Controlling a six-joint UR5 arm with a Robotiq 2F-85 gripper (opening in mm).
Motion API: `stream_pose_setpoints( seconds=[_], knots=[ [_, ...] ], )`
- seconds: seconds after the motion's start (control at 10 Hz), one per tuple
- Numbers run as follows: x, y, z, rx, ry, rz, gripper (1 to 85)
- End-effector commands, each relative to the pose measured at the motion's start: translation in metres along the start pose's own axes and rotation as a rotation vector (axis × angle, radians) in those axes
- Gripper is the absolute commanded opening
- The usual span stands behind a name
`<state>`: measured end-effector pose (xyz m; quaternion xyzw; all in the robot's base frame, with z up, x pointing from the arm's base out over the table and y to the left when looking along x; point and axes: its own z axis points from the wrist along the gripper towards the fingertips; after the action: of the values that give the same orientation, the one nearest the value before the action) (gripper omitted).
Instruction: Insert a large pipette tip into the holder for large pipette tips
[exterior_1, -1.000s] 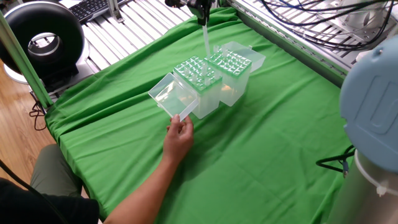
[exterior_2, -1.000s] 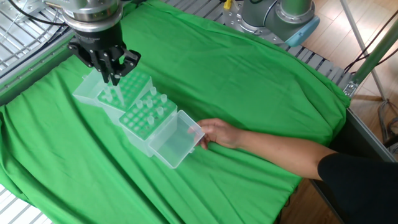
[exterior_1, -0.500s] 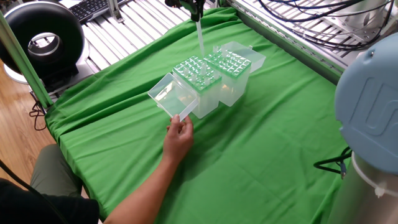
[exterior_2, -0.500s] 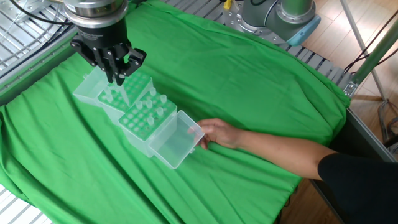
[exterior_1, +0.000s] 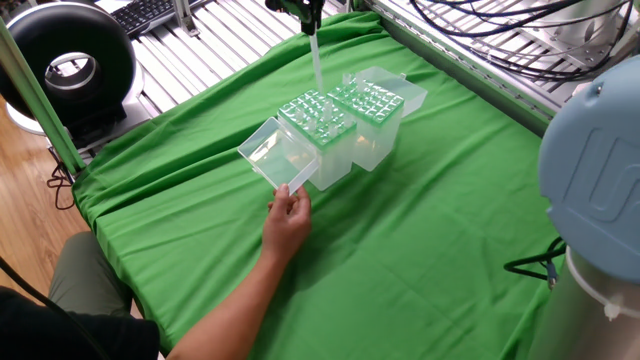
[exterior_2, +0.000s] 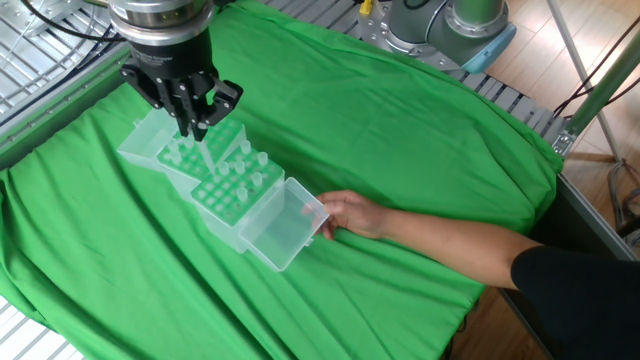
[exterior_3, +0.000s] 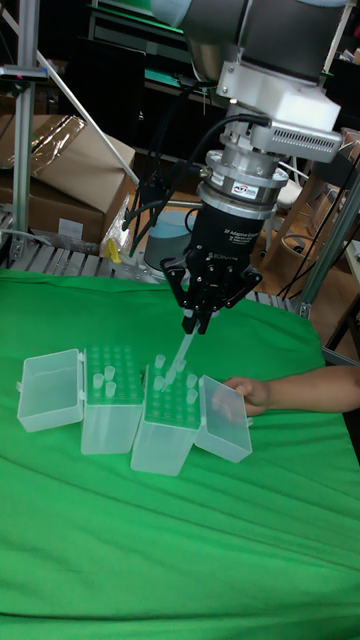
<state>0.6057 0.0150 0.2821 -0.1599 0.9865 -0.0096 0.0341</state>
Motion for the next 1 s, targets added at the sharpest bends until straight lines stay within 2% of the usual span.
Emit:
stream_pose_setpoints(
  seconds=[0.0,0.3,0.6,0.9],
  knots=[
    [-0.012,0.01,0.003,-0.023,-0.037,0.02,13.0],
    [-0.014,0.014,0.008,-0.032,-0.048,0.03,12.7],
    [-0.01,0.013,0.014,-0.023,-0.048,0.033,12.3],
    [-0.007,0.012,0.014,-0.02,-0.042,0.029,12.3]
  ],
)
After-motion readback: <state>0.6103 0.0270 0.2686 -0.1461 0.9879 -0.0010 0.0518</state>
